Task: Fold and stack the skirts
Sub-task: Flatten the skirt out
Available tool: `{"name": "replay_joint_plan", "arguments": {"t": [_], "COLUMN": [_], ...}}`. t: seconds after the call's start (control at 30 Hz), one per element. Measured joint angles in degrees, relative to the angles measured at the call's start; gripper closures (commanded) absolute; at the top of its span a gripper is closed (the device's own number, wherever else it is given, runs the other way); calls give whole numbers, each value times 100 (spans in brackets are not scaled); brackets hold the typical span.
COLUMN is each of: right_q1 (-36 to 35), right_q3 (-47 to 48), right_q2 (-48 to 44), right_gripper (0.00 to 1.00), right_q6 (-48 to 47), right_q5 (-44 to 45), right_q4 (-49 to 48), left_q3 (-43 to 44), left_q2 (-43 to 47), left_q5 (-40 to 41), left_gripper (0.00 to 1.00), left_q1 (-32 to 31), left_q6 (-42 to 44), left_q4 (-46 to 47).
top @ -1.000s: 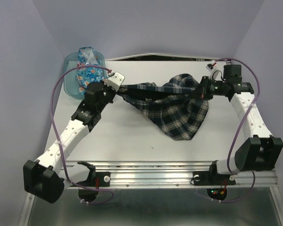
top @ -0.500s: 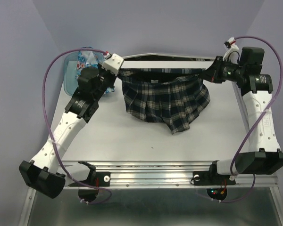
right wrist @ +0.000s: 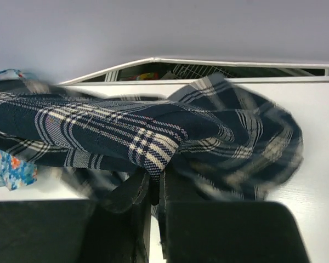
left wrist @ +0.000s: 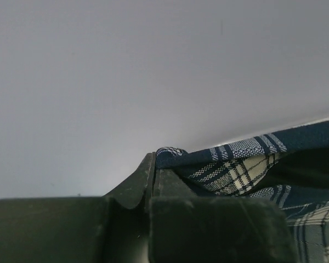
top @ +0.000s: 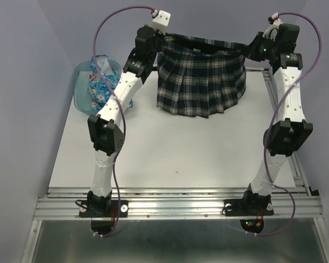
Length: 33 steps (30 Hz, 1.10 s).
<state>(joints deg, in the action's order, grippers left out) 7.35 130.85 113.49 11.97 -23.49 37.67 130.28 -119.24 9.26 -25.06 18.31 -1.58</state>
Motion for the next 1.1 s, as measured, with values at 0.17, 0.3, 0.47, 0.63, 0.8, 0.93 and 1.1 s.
{"name": "replay_joint_plan", "arguments": {"t": [0.17,0.3,0.47,0.63,0.8,0.93,1.1], "right_q1": [13,13,13,13,37,122,254], "right_q3": [162,-411,-2754,-4846,-6570,-7152,-7132], "right_q2": [201,-323,-1851,-2173,-1786,-1923,-2361], "right_gripper": [99,99,99,99,99,97,34], "right_q6": [48,-37,-560,-1569,-2723,-3530,-4500], "right_q5": [4,-195,-634,-911,-960,-946,-846], "right_q4": [-177,-708,-1158,-1165,-328,468,1189], "left_q3": [535,-1261,-4059,-6400,-8271,-9029,-9158], "left_q2": [-647,428,2306,3008,2806,3226,4478], "left_q5": [293,164,-352,-616,-848,-1097,-1403], "left_gripper": [100,100,100,100,100,100,34], "left_q1": [-9,-9,-24,-101,-389,-715,-940], "left_q6": [-90,-15,260,525,612,592,509], "left_q4": [280,984,1622,2074,1705,1386,1049]}}
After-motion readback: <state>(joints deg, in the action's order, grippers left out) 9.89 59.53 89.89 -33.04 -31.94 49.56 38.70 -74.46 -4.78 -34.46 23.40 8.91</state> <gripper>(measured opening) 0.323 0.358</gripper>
